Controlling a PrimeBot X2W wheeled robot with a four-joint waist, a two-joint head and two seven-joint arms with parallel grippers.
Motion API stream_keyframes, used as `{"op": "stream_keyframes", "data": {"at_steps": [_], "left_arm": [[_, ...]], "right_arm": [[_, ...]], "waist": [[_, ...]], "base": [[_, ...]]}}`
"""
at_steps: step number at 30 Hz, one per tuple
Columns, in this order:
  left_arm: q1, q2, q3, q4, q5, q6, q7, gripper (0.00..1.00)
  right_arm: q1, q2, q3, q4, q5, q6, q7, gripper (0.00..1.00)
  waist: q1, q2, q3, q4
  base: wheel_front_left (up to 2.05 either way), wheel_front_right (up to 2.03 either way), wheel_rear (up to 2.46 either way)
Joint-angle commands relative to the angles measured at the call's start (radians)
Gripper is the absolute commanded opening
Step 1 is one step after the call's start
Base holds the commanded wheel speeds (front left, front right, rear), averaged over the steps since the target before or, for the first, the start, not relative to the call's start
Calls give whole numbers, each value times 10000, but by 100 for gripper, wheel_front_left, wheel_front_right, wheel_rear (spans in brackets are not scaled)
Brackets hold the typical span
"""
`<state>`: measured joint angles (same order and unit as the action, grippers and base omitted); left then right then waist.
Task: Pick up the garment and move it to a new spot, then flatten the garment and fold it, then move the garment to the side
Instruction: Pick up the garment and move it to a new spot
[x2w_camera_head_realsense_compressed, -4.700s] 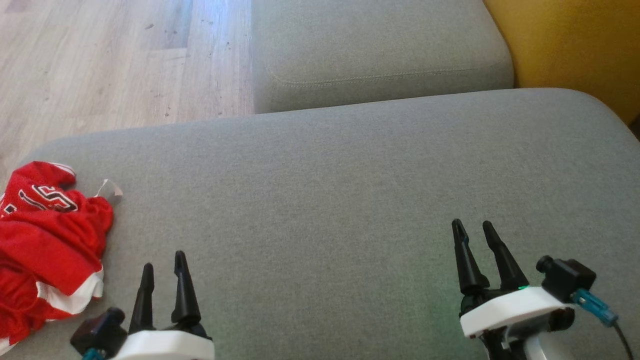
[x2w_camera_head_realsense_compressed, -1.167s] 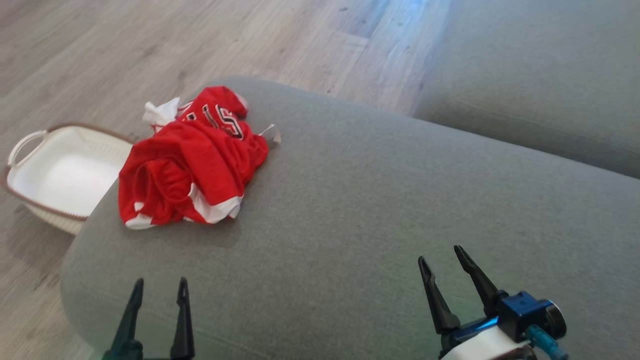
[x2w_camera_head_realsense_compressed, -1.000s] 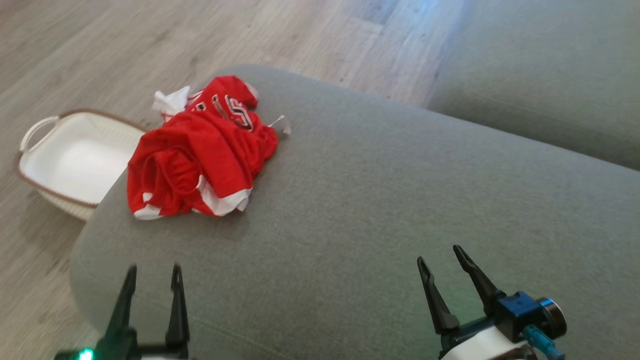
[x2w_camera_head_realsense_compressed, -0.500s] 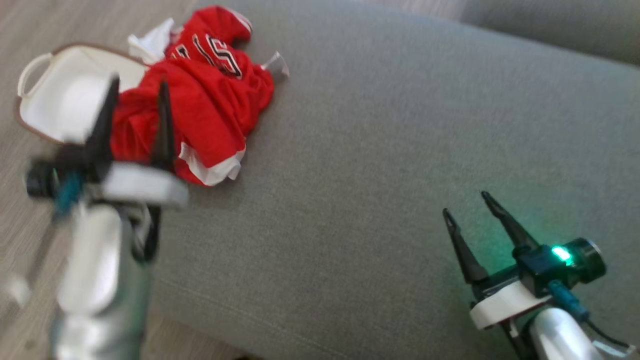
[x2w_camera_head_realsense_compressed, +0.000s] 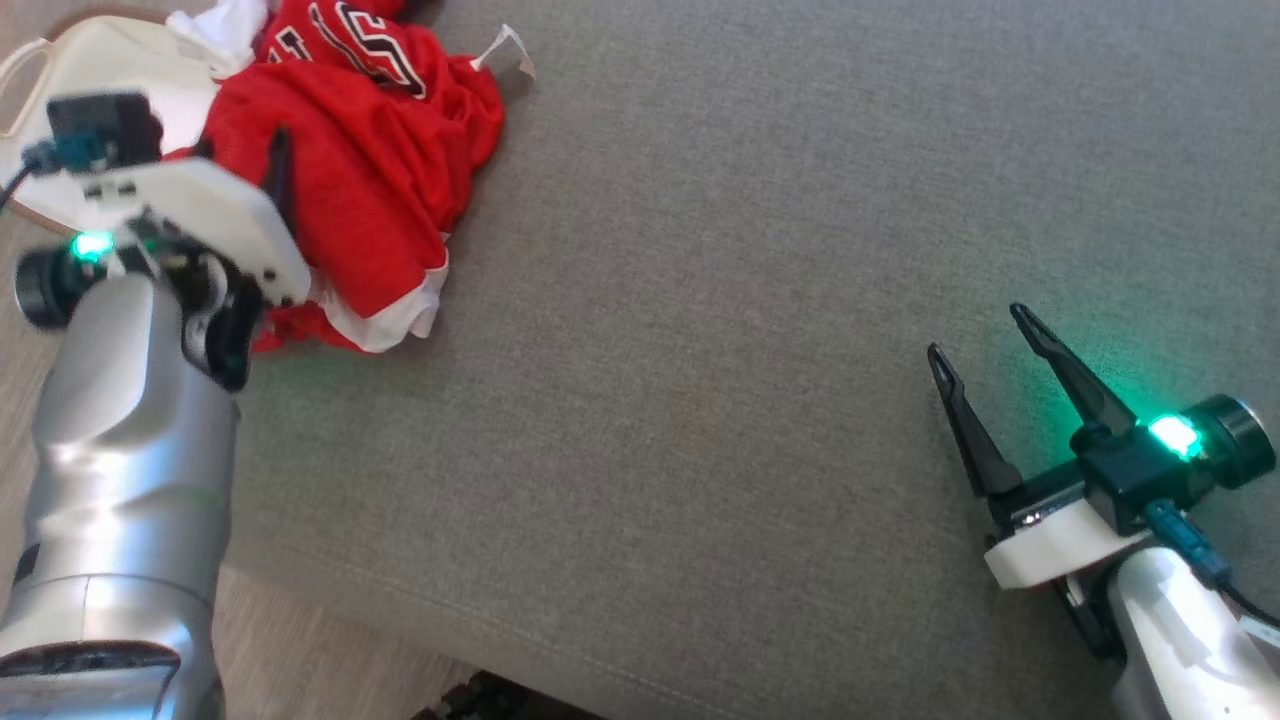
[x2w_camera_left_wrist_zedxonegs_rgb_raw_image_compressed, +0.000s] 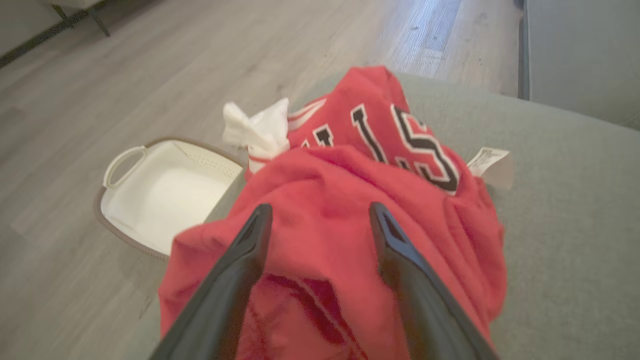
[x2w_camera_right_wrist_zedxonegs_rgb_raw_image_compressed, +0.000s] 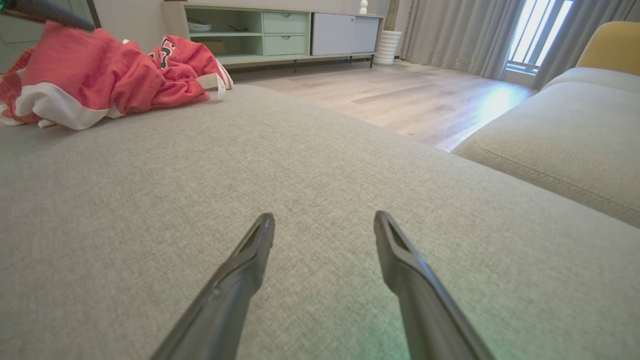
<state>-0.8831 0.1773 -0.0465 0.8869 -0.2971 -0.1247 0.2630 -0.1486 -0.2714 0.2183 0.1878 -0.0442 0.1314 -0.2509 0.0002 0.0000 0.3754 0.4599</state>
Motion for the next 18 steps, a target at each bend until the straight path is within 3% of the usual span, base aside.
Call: {"op": "stream_keyframes", "data": {"at_steps": [1,4,5,6,13,18], "left_arm": [[-290,584,298,226,-98,-38,19,100],[-345,625,220,1033,-160,-44,-190,97],[-372,620,223,1206,-192,-46,-400,27],[-398,620,210,1357,-201,-47,-635,0],[-970,888,-264,1411,120,-54,-2859,0],[-1279,969,-1074,703,-35,-56,-3517,0]], "right_arm": [[-224,-115,225,-356,-9,-7,-109,100],[-314,-112,196,-350,-12,-7,-109,100],[-329,-97,172,-352,-17,-7,-109,100],[-336,-83,163,-353,-23,-7,-109,100],[-303,294,135,-254,38,-7,-109,100],[-171,754,141,-172,124,-7,-109,100]], "waist": [[-2,0,108,-77],[-2,0,196,-160],[-2,0,213,-178],[-2,0,217,-197],[-2,0,-437,-500],[-2,0,-1252,-836]], "base": [[0,0,0],[0,0,0],[0,0,0],[0,0,0],[0,0,0],[0,0,0]]}}
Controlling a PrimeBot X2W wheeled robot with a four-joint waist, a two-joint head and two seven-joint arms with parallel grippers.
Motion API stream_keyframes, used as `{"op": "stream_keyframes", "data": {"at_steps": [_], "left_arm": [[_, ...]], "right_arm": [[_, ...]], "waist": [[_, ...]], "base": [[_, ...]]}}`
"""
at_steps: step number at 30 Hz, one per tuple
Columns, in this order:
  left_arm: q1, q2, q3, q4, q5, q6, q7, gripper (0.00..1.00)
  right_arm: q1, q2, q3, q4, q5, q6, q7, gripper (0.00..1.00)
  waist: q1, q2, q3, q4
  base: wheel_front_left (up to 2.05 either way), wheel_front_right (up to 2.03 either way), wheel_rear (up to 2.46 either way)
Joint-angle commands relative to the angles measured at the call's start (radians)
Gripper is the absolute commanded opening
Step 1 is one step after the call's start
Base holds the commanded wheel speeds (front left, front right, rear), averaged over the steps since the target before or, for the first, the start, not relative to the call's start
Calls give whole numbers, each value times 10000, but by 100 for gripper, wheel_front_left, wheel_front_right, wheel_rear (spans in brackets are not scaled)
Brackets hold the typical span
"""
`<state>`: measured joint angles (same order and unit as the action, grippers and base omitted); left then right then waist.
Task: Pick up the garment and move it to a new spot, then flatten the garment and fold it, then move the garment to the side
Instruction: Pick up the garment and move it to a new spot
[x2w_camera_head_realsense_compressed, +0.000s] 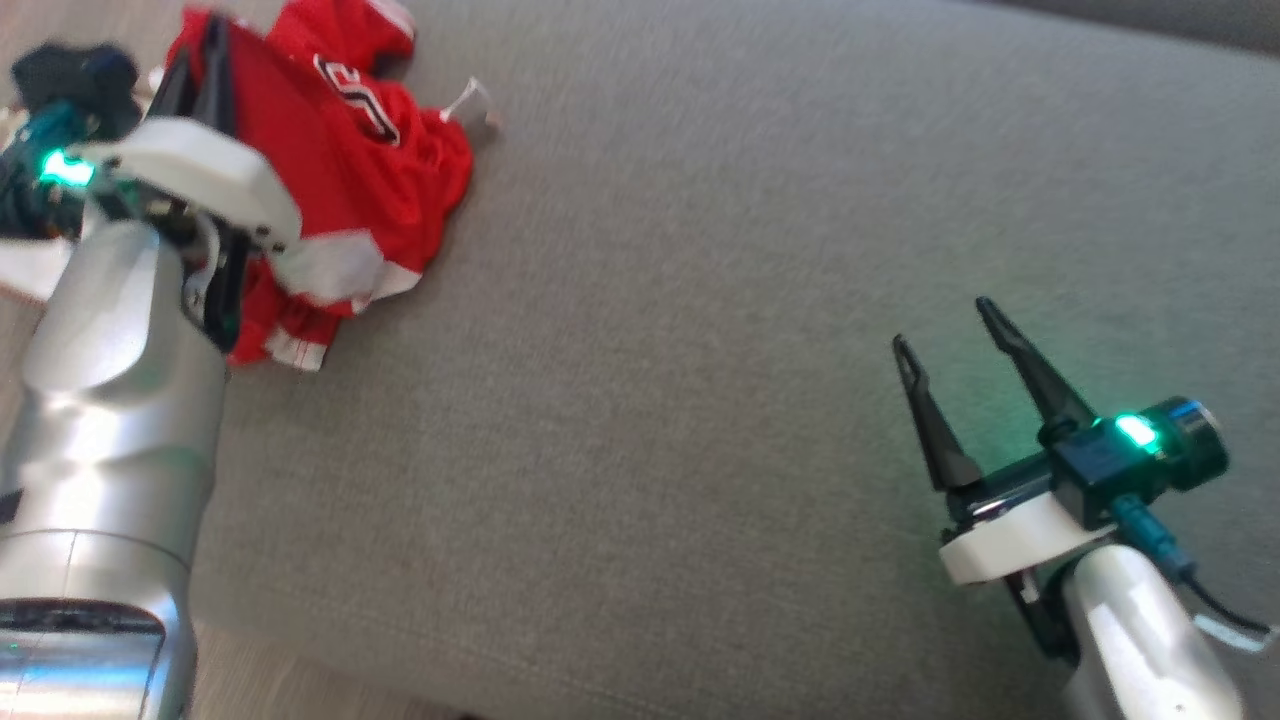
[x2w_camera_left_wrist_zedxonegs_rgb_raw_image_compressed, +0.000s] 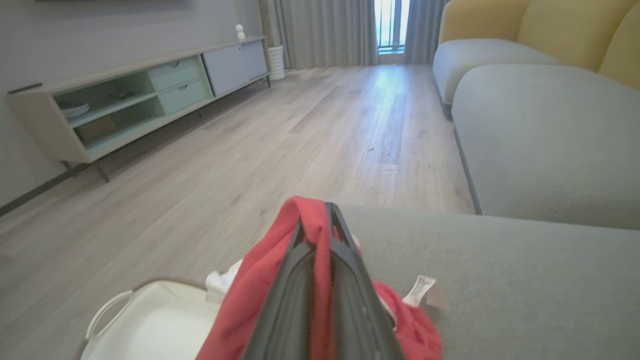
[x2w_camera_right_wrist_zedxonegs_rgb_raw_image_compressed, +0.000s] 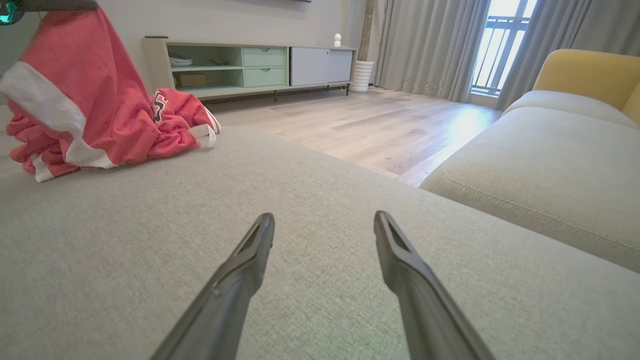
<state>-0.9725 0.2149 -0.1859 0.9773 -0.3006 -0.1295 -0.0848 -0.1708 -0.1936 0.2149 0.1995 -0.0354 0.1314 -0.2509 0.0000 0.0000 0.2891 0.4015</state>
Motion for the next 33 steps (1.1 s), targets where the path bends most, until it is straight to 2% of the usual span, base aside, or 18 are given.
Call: {"op": "stream_keyframes", "data": {"at_steps": [1,5,9,11,17,22,26,33], "left_arm": [[-432,660,87,-427,-82,-9,-110,0],[-616,971,-824,-1588,-611,-10,-105,0],[-720,1446,-1583,-2953,-1136,-10,218,0],[-681,1644,-1922,-3984,-1716,-10,577,0],[-297,1869,-1979,-5335,-2592,-11,1113,0],[277,1561,-2130,-6118,-2964,70,1456,0],[895,1080,-2529,-6415,-2938,290,1461,0],[2327,-131,-3832,-5462,-2548,499,1117,0]], "right_arm": [[110,99,175,-258,59,-7,-109,100],[381,556,110,-198,142,-7,-109,100],[633,930,112,-201,173,-7,-109,100],[745,1128,228,-251,110,-7,-109,100],[862,1378,286,-483,388,-7,-109,100],[891,1422,253,-668,480,-7,-109,100],[912,1429,232,-774,485,-7,-109,100],[912,1431,277,-1022,678,-7,-109,100]], "waist": [[0,0,-651,-357],[0,0,-1463,-867],[0,0,-2146,-1669],[0,0,-2514,-2441],[0,0,-2903,-4134],[0,0,-2923,-5442],[0,0,-2791,-6281],[0,0,-2329,-7265]], "base": [[0,0,0],[0,0,0],[0,0,0],[0,0,0],[0,0,0],[0,0,0],[0,0,0],[0,0,0]]}}
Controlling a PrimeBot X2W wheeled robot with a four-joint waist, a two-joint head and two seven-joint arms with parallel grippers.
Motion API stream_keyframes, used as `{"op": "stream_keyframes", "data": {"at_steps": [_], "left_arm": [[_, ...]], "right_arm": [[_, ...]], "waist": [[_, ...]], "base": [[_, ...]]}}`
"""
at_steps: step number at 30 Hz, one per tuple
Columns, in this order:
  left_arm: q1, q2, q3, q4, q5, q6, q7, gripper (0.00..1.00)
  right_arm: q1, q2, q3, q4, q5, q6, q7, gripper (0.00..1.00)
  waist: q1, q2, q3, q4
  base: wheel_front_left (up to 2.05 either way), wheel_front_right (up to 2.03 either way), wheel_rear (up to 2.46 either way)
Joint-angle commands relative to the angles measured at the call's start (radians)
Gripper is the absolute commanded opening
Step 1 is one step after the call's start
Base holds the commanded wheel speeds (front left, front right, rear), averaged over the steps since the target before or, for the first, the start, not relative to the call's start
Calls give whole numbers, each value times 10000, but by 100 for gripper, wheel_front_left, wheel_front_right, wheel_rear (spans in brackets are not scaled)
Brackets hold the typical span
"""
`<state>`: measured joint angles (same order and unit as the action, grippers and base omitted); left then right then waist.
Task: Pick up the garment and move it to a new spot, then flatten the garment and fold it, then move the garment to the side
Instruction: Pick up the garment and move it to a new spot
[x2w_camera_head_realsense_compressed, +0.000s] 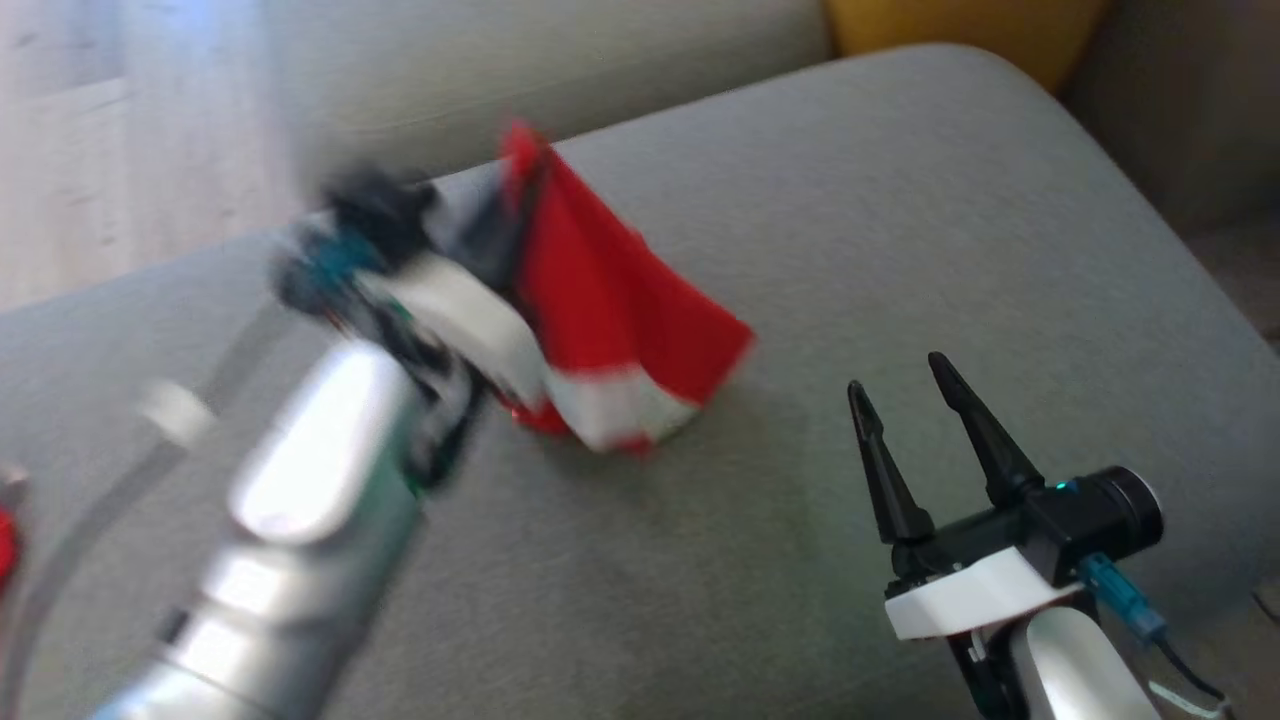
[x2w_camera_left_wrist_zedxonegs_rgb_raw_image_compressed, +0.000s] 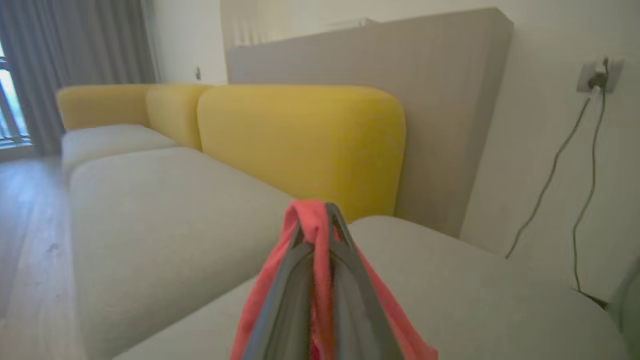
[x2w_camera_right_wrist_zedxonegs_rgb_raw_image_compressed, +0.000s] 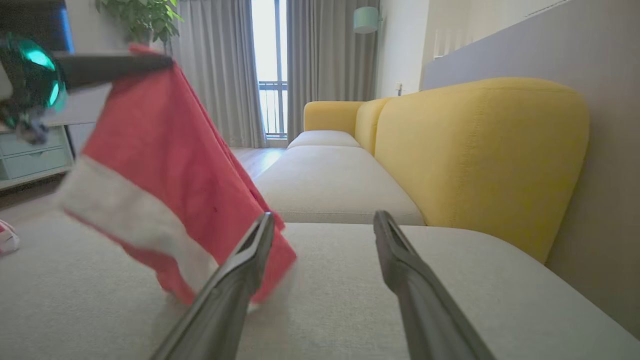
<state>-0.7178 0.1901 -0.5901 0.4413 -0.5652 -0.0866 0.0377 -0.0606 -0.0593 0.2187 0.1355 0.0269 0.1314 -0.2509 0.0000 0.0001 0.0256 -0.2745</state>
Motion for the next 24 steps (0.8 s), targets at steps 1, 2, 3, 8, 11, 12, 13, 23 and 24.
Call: {"op": "stream_keyframes", "data": {"at_steps": [1,2,3,8,11,12,13,23,24], "left_arm": [[-36,-96,23,147,146,76,-216,0],[174,-328,-113,438,110,66,-323,0],[373,-548,-201,762,42,74,-421,0],[817,-1145,-381,1782,-202,112,-1361,0],[917,-1339,-655,2254,-345,107,-2115,100],[915,-1364,-789,2343,-350,127,-2309,100],[910,-1379,-914,2391,-341,176,-2476,100],[2051,-1322,-619,282,631,1662,-2989,100],[2360,-1239,-436,-7,846,1793,-2990,100]], "right_arm": [[-191,89,243,-385,86,-7,-109,100],[-192,89,243,-377,139,-7,-109,100],[-198,90,246,-363,162,-7,-109,100],[-278,90,213,-327,308,-7,-109,100],[-324,90,200,-291,373,-7,-109,100],[-324,90,179,-269,372,-7,-109,100],[-315,90,159,-235,359,-7,-109,100],[100,91,-17,85,159,-7,-109,100],[149,91,-59,86,164,-7,-109,100]], "waist": [[0,-1,418,-570],[0,-1,515,-628],[0,-1,632,-675],[0,-1,1119,-697],[0,-1,1316,-558],[0,-1,1325,-488],[0,-1,1307,-408],[0,-1,158,741],[0,-1,66,879]], "base": [[0,0,0],[0,0,0],[0,0,0],[0,0,0],[0,0,0],[0,0,0],[0,0,0],[0,0,0],[0,0,0]]}}
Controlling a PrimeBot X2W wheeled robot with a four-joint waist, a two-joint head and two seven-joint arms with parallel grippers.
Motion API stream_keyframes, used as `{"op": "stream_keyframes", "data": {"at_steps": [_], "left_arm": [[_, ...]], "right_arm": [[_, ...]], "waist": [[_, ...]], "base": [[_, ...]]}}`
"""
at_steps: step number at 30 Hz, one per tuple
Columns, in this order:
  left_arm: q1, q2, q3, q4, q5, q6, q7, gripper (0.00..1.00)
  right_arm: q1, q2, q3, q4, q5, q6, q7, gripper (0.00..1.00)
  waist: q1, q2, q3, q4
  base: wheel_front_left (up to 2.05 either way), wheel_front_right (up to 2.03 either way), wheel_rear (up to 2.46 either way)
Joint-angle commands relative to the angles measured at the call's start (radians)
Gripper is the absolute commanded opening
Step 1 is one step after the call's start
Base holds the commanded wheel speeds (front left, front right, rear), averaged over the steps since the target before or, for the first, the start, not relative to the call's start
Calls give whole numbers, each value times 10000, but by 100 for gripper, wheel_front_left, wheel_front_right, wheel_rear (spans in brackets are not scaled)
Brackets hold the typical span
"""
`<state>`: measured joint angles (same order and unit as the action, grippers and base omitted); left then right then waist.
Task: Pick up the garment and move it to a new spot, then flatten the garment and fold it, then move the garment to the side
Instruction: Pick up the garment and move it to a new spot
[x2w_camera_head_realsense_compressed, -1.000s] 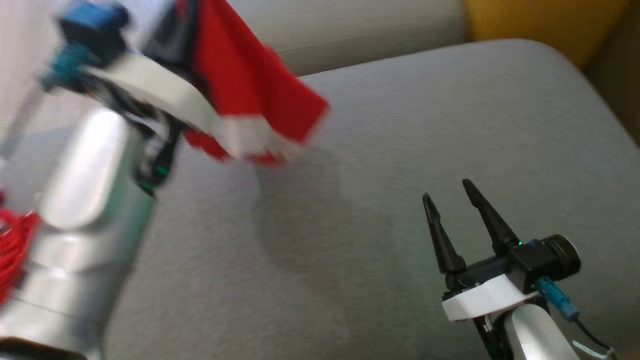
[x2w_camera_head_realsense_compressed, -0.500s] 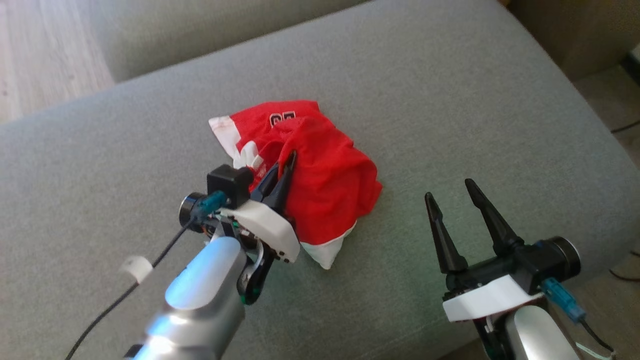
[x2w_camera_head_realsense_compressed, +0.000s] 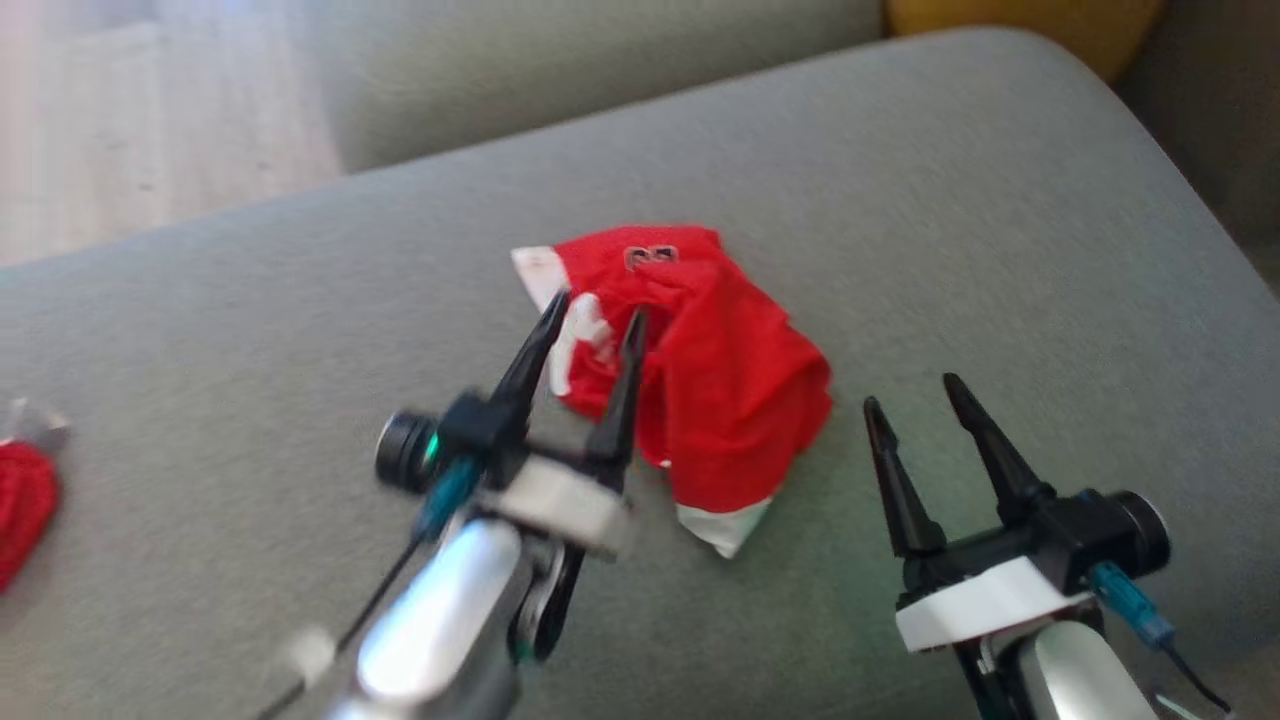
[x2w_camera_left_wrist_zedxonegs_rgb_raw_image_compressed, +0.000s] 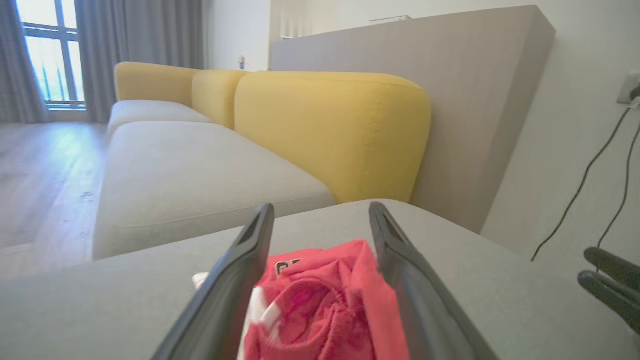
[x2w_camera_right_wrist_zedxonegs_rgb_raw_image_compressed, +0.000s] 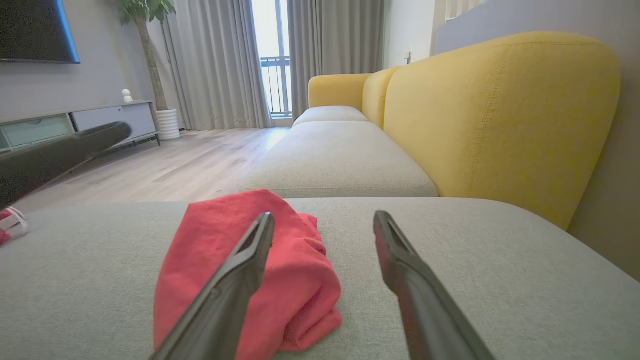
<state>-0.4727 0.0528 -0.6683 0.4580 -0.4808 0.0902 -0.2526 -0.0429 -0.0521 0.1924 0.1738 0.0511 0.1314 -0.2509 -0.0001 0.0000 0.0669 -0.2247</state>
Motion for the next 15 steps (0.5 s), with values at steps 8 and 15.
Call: {"op": "stream_keyframes", "data": {"at_steps": [8,15], "left_arm": [[2656,533,2451,-2399,1084,445,-90,100],[4988,372,4003,-3812,2087,536,-90,100]], "right_arm": [[449,18,-168,-215,-113,-7,-109,100],[998,18,-431,-143,-116,-7,-109,100]], "waist": [[1,0,-958,1547],[1,0,-1307,2266]], "base": [[0,0,0],[0,0,0]]}}
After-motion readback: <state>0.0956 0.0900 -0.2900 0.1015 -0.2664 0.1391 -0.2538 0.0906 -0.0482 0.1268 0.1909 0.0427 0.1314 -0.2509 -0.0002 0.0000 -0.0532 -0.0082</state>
